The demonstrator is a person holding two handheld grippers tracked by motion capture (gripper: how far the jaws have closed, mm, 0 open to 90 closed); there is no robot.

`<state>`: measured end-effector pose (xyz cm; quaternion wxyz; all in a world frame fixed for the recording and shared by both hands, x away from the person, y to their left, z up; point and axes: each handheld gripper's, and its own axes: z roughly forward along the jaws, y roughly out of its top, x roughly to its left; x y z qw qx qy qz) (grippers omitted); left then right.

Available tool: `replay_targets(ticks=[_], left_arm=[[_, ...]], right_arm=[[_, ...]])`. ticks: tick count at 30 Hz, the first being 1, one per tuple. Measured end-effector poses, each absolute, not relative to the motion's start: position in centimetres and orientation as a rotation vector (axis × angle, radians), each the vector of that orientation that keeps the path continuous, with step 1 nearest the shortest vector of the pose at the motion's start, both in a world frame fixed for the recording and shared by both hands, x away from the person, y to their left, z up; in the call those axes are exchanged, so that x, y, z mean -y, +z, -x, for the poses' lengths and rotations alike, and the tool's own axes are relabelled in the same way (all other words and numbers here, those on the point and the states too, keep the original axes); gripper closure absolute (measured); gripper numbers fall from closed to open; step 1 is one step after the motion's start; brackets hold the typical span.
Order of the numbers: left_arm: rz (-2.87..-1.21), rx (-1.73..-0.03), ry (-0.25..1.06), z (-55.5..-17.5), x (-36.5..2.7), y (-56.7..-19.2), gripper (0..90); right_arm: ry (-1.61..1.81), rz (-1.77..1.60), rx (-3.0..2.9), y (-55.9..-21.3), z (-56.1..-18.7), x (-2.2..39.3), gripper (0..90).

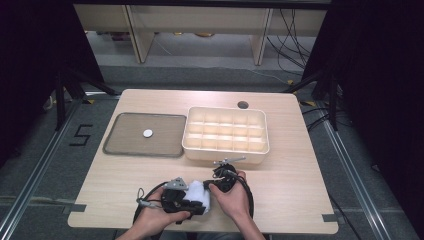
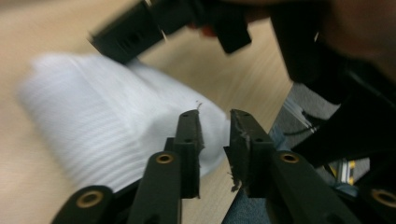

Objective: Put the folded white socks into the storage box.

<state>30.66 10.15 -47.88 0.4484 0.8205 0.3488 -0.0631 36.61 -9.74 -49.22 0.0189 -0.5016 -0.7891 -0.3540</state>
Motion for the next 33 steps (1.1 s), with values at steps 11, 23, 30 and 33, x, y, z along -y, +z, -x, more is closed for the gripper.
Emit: replay_targets(ticks=[11,23,30,33], left_arm=[[-1.921,-1.024,-0.023,-33.3,-13.8,-46.6,50.1],[-1.932,-1.156,-0.205,-34.6,-12.9,-49.6,42.9],[-1.944,-1.203,-0.234,-34.8,-12.3,-50.1,41.2],[-1.944,-1.214,-0.251,-35.0,-12.2,-50.3,40.8]], right_arm=[[-1.105,1.561,2.448,-49.3,-36.6,9.7,84.6],[-1.102,1.577,2.443,-49.3,-36.4,9.8,84.6],[-1.116,1.558,2.45,-49.4,-36.4,9.8,84.7],[-1.117,1.557,2.449,-49.4,-36.4,9.8,84.6]])
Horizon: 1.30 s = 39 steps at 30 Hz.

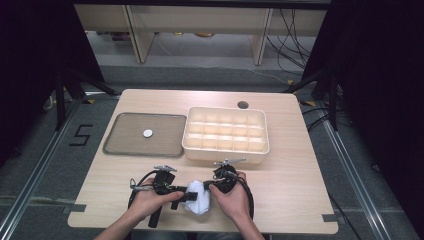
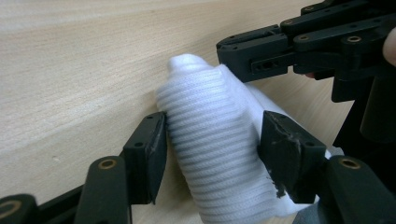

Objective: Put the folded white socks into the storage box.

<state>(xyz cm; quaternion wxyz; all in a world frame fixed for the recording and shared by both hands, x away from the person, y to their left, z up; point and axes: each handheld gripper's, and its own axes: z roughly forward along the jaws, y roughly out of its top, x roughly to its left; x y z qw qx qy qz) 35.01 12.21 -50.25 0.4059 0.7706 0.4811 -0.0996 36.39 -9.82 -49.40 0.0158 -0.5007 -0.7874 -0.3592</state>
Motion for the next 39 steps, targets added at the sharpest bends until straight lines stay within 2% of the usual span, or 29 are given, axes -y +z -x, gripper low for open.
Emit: replay_targets(ticks=[28,32,39], left_arm=[[-1.95,-1.268,-0.366,-36.1,-11.5,-50.7,43.4],[-1.968,-1.241,-0.36,-36.2,-11.6,-50.7,47.2],[-1.936,-1.218,-0.34,-36.2,-11.7,-50.8,60.5]], right_arm=[[-1.102,1.555,2.467,-49.5,-36.3,9.8,85.1],[-1.109,1.556,2.465,-49.5,-36.3,9.7,85.1],[-1.086,1.579,2.46,-49.5,-36.2,9.7,85.1]])
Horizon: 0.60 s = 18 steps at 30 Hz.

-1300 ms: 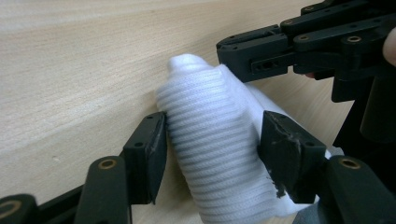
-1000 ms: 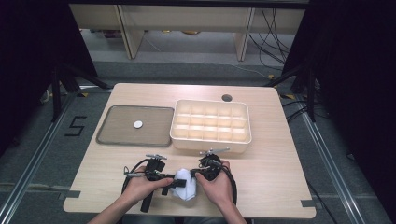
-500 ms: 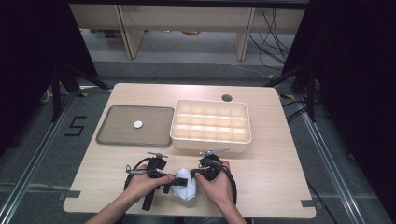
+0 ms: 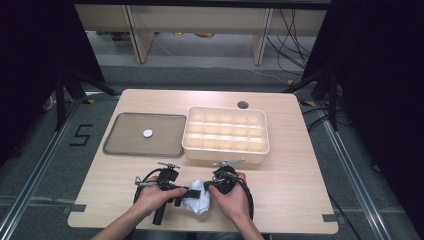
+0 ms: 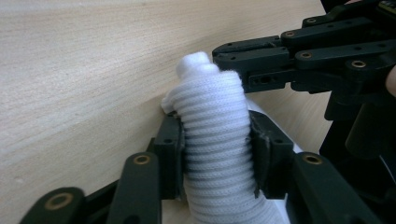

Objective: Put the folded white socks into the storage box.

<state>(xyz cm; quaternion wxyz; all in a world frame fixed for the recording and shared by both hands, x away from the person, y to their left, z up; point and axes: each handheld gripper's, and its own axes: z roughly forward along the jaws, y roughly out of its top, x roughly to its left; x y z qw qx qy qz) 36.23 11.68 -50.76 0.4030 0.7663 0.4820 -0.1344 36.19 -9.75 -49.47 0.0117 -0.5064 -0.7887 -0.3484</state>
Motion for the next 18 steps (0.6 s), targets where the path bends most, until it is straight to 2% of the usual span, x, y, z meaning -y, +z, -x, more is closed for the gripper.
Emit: replay_targets(ticks=[12,18], left_arm=[[-1.931,-1.153,-0.289,-35.5,-11.5,-50.6,69.2],[-1.926,-1.071,-0.24,-35.0,-11.6,-50.4,70.5]], right_arm=[[-1.106,1.538,2.458,-49.4,-36.1,9.9,84.2],[-1.105,1.566,2.47,-48.8,-35.9,10.4,76.0]])
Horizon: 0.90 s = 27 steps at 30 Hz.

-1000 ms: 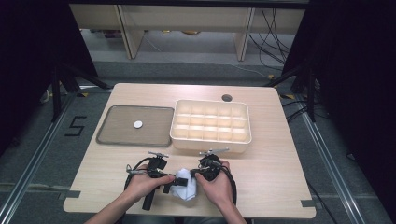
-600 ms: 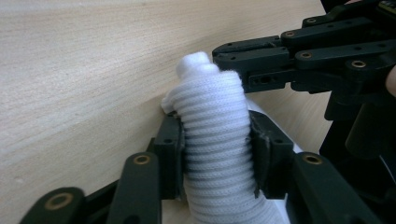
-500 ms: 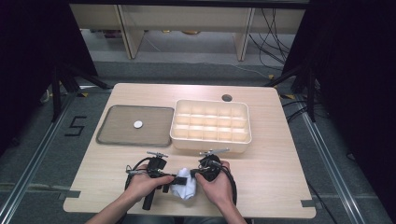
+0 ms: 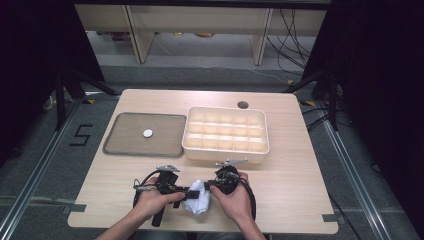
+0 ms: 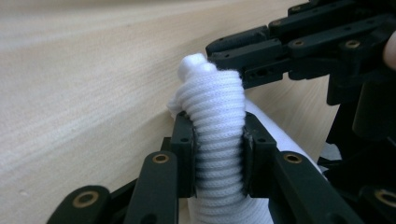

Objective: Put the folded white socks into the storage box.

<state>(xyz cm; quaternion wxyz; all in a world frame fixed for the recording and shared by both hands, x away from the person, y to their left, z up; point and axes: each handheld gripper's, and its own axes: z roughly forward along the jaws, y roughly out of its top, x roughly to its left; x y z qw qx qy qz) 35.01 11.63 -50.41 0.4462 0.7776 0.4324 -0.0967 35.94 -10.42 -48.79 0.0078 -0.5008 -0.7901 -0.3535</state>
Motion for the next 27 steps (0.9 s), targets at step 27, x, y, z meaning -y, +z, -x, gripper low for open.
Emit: replay_targets(ticks=[27], left_arm=[[-1.784,-0.825,0.255,-35.0,-12.5,-47.4,70.8]], right_arm=[[-1.426,1.671,2.513,-49.6,-33.7,18.7,59.6]])
